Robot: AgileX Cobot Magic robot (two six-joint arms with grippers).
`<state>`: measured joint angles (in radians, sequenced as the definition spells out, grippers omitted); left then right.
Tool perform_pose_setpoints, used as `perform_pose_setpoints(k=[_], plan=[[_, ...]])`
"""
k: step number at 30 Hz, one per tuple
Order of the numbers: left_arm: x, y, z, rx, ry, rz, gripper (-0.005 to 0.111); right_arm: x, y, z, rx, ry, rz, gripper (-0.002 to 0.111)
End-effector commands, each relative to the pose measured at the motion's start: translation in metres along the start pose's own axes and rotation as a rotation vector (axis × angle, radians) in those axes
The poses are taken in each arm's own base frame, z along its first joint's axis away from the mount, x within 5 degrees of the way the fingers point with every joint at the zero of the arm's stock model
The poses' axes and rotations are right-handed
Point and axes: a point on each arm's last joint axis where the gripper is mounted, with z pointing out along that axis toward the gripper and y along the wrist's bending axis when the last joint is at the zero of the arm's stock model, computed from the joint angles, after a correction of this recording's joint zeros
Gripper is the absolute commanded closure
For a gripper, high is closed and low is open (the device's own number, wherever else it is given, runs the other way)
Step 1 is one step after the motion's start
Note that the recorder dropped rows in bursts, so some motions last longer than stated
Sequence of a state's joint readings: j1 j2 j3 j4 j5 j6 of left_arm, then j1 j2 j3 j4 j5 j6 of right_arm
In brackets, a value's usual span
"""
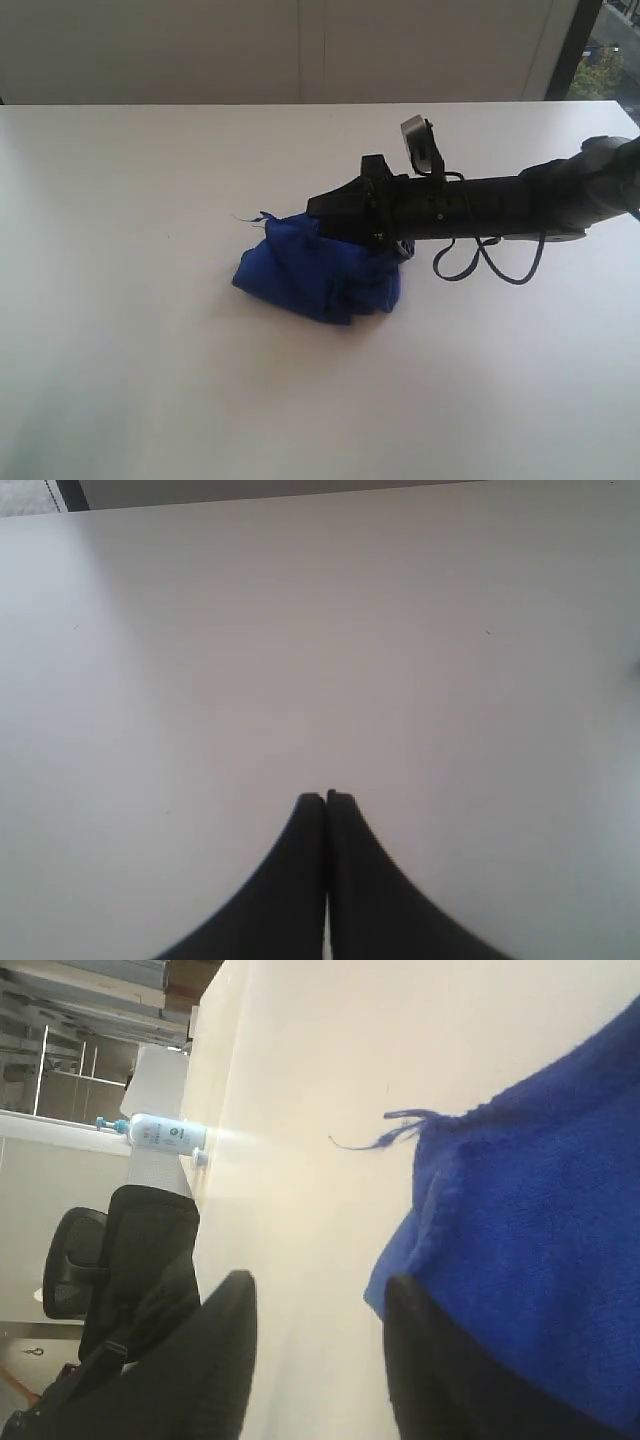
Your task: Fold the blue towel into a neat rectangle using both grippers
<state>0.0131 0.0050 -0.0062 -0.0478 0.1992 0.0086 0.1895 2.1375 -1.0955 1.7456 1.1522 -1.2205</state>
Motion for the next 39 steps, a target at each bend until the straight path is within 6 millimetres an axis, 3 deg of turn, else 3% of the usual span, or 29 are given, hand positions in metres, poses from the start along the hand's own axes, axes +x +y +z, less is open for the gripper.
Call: perform_pose_setpoints(k=[1,10,21,33,39], plan=[[0.001,0.000,0.000,-0.004,-0.004,-0.013,0.107,-0.003,-0.006,0.000,0.078,-0.026,-0.034,0.068],[0.001,0.000,0.000,-0.004,-0.004,-0.013,0.107,-0.005,-0.014,0.000,0.173,-0.057,-0.041,0.068],[0.001,0.000,0.000,-0.004,-0.004,-0.013,0.107,0.002,-0.009,0.020,0.209,-0.024,-0.074,0.068],[0.001,0.000,0.000,-0.004,-0.004,-0.013,0.107,-0.007,0.006,0.025,0.152,-0.025,-0.120,0.068],[0.001,0.000,0.000,-0.004,-0.004,-0.013,0.107,-0.015,0.023,0.017,0.202,-0.065,-0.243,0.068]])
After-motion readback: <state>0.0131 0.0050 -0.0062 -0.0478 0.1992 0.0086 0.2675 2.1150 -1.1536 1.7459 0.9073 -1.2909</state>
